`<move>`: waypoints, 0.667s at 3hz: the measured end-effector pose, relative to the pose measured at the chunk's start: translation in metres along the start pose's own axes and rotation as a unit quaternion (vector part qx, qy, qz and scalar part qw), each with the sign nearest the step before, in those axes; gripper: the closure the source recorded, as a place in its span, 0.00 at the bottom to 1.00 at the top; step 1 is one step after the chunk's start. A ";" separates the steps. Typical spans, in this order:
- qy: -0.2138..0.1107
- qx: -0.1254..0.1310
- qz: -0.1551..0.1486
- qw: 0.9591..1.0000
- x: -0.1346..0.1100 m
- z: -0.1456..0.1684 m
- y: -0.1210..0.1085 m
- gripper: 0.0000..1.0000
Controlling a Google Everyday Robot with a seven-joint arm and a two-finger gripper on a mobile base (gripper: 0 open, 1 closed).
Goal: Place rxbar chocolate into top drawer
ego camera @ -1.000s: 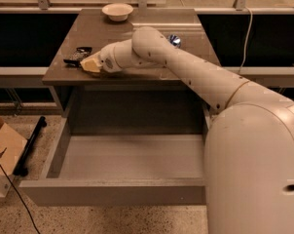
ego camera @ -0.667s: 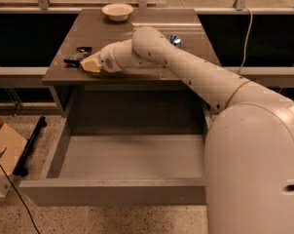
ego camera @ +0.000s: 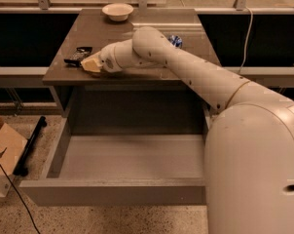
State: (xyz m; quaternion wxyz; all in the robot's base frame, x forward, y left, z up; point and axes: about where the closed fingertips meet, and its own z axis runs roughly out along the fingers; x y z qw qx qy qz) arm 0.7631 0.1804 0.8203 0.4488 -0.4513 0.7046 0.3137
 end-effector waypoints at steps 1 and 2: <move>0.000 0.000 0.000 1.000 0.000 0.000 0.000 1.00; 0.000 0.000 0.000 1.000 0.000 0.000 0.000 1.00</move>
Offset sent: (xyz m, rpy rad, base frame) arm -0.1508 -0.0822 0.2240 0.2551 -0.3039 0.3486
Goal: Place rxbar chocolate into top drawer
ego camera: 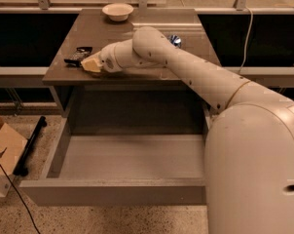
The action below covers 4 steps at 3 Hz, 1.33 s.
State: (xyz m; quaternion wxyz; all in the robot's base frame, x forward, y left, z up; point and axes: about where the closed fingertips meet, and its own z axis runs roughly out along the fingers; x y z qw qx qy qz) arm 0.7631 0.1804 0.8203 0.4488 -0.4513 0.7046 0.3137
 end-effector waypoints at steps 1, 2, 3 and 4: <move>0.000 0.000 0.000 1.000 0.000 0.000 0.000 1.00; 0.000 0.000 0.000 1.000 0.000 0.000 0.000 0.81; 0.000 0.000 0.000 1.000 0.000 0.000 0.000 0.58; 0.000 0.000 0.000 1.000 0.000 0.000 0.000 0.34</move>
Offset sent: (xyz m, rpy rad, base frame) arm 0.0000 0.0000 0.0000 0.0000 0.0000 0.0000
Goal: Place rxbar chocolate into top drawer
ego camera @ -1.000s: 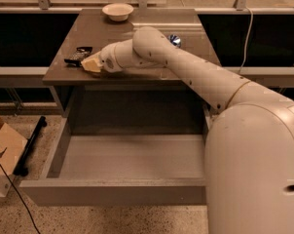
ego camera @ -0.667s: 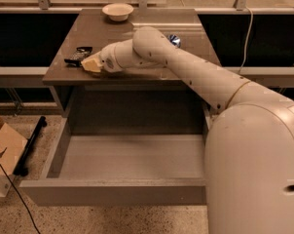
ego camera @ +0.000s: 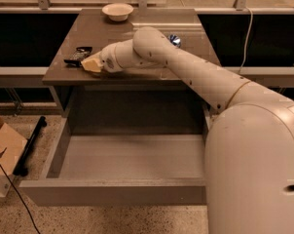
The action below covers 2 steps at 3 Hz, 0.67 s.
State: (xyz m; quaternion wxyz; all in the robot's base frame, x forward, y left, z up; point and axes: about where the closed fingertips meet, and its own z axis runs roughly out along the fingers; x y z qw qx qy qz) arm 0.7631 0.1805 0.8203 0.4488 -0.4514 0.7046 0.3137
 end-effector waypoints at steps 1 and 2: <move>0.000 0.000 0.000 1.000 0.000 0.000 0.000 0.11; 0.000 0.000 0.000 1.000 0.000 0.000 0.000 0.00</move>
Offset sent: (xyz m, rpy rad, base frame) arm 0.0178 0.0181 0.0585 -0.1223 -0.1489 0.0627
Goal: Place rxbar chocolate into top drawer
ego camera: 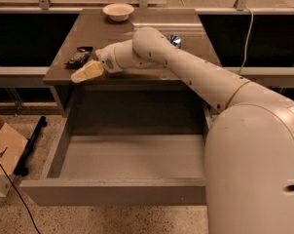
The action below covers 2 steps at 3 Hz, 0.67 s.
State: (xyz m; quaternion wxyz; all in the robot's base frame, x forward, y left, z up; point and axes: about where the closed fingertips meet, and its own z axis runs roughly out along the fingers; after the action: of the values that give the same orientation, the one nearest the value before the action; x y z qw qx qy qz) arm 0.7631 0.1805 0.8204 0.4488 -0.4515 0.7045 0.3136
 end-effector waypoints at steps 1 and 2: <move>0.000 0.000 0.000 1.000 0.000 0.000 0.000 0.00; 0.012 -0.003 -0.041 0.999 -0.029 0.005 -0.001 0.00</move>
Offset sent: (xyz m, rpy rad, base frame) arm 0.0276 0.0315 0.0747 -0.1437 -0.1719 0.1053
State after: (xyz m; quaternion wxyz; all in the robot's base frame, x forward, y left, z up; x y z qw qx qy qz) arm 0.7715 0.1940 0.8447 0.4511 -0.4851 0.6899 0.2921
